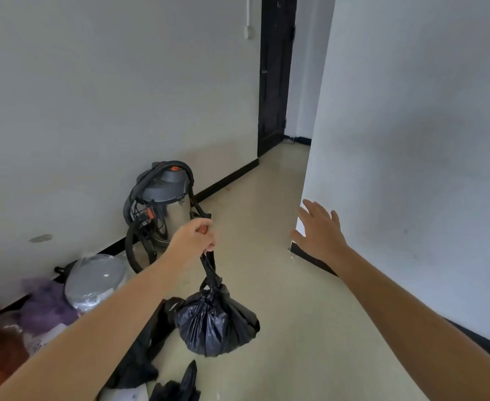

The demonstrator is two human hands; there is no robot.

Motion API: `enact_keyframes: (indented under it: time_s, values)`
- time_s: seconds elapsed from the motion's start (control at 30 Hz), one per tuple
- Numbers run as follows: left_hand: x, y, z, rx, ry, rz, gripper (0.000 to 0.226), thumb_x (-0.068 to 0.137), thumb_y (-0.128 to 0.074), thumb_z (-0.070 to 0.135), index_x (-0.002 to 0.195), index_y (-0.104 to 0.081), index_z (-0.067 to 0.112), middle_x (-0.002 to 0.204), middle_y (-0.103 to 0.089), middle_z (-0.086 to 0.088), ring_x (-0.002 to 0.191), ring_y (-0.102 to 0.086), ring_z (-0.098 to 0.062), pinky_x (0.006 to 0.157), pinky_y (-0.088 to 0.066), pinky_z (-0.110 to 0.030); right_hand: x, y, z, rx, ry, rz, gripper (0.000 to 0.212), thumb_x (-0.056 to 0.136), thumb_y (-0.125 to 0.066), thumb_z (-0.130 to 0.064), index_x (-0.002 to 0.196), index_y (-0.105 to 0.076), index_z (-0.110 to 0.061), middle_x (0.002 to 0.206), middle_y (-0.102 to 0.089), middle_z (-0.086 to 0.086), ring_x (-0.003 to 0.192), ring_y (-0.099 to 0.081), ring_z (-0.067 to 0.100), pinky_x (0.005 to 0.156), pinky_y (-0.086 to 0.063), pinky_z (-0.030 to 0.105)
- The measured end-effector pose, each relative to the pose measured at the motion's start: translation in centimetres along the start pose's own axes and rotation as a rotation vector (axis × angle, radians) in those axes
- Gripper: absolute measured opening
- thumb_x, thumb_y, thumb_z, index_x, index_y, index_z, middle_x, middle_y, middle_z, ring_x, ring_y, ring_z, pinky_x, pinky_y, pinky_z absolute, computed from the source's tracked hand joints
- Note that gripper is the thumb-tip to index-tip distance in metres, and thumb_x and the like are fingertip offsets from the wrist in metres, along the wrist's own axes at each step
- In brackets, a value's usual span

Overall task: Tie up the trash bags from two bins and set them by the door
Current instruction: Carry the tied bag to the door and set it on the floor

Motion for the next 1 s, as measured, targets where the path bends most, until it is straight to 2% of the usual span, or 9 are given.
enact_keyframes:
  time_s: [0.13,0.27,0.37,0.6,0.67,0.73,0.8,0.87,1.0]
  values:
    - [13.8,0.2,0.6,-0.013,-0.015,-0.013,0.036,0.086,-0.056,0.016,0.12,-0.049,0.008,0.069,-0.061,-0.006,0.062,-0.052,-0.019,0.072,-0.045,-0.036,13.2,-1.7,-0.1,-0.005,0.026,0.005,0.053,0.093,-0.039,-0.031,0.14,-0.022,-0.013,0.154,-0.013,0.008,0.142,-0.007,0.024,0.114,-0.006,0.05]
    - [25.9,0.0,2.7,0.079,-0.052,-0.056,0.039,0.085,-0.058,0.019,0.123,-0.048,0.015,0.075,-0.063,-0.001,0.064,-0.056,-0.012,0.065,-0.043,-0.025,25.8,-3.3,-0.1,0.0,0.001,-0.012,0.052,0.093,-0.037,-0.032,0.139,-0.023,-0.013,0.154,-0.014,0.008,0.142,-0.008,0.025,0.114,-0.007,0.052]
    - [34.3,-0.6,4.4,0.101,-0.055,-0.119,0.042,0.086,-0.056,0.017,0.127,-0.045,0.013,0.085,-0.063,-0.007,0.066,-0.055,-0.008,0.064,-0.042,-0.021,34.3,-4.4,0.6,0.003,-0.019,-0.025,0.053,0.093,-0.036,-0.034,0.14,-0.022,-0.014,0.154,-0.014,0.008,0.142,-0.008,0.025,0.114,-0.01,0.051]
    - [55.4,-3.3,6.1,0.157,-0.052,-0.14,0.042,0.087,-0.054,0.019,0.128,-0.045,0.014,0.113,-0.063,-0.014,0.072,-0.054,-0.009,0.084,-0.041,-0.031,54.6,-8.4,5.5,-0.007,-0.059,-0.076,0.056,0.093,-0.036,-0.037,0.142,-0.018,-0.016,0.155,-0.012,0.006,0.143,-0.006,0.023,0.115,-0.006,0.049]
    - [61.7,-4.1,6.2,0.142,-0.026,-0.127,0.04,0.088,-0.054,0.02,0.127,-0.046,0.015,0.107,-0.064,-0.012,0.062,-0.051,-0.006,0.073,-0.045,-0.029,60.9,-9.6,7.5,-0.011,-0.049,-0.088,0.056,0.093,-0.036,-0.037,0.142,-0.018,-0.016,0.155,-0.012,0.007,0.143,-0.006,0.024,0.115,-0.005,0.049]
    - [68.4,-4.9,6.7,0.132,0.009,-0.126,0.04,0.088,-0.055,0.021,0.126,-0.046,0.015,0.094,-0.064,-0.01,0.063,-0.053,-0.007,0.059,-0.041,-0.02,67.5,-10.5,9.6,-0.015,-0.05,-0.117,0.056,0.094,-0.035,-0.038,0.142,-0.018,-0.017,0.155,-0.012,0.008,0.143,-0.005,0.024,0.115,-0.006,0.049]
    - [74.7,-5.8,7.3,0.131,0.049,-0.119,0.041,0.088,-0.055,0.021,0.127,-0.046,0.014,0.098,-0.066,-0.013,0.072,-0.058,-0.012,0.064,-0.043,-0.023,73.6,-11.0,11.6,-0.019,-0.05,-0.138,0.056,0.094,-0.036,-0.038,0.142,-0.018,-0.018,0.155,-0.011,0.007,0.143,-0.006,0.024,0.115,-0.006,0.048]
    - [80.4,-6.6,8.1,0.147,0.069,-0.105,0.042,0.087,-0.056,0.022,0.127,-0.046,0.014,0.108,-0.066,-0.018,0.082,-0.06,-0.018,0.078,-0.044,-0.028,79.4,-11.2,13.2,-0.024,-0.05,-0.139,0.055,0.093,-0.036,-0.038,0.142,-0.019,-0.019,0.155,-0.012,0.007,0.143,-0.008,0.024,0.115,-0.007,0.048]
    - [92.1,-8.7,9.0,0.137,0.105,-0.095,0.041,0.086,-0.057,0.023,0.125,-0.047,0.016,0.105,-0.066,-0.017,0.092,-0.06,-0.025,0.086,-0.042,-0.031,91.3,-12.8,15.3,-0.002,-0.016,-0.161,0.055,0.094,-0.037,-0.036,0.142,-0.019,-0.017,0.154,-0.013,0.01,0.142,-0.009,0.026,0.115,-0.009,0.05]
Point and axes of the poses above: each hand's wrist, its own x-axis towards the middle knuckle, its own y-axis out of the back of the hand, z = x × y, the point moved 7 cm from there along x, towards the middle knuckle
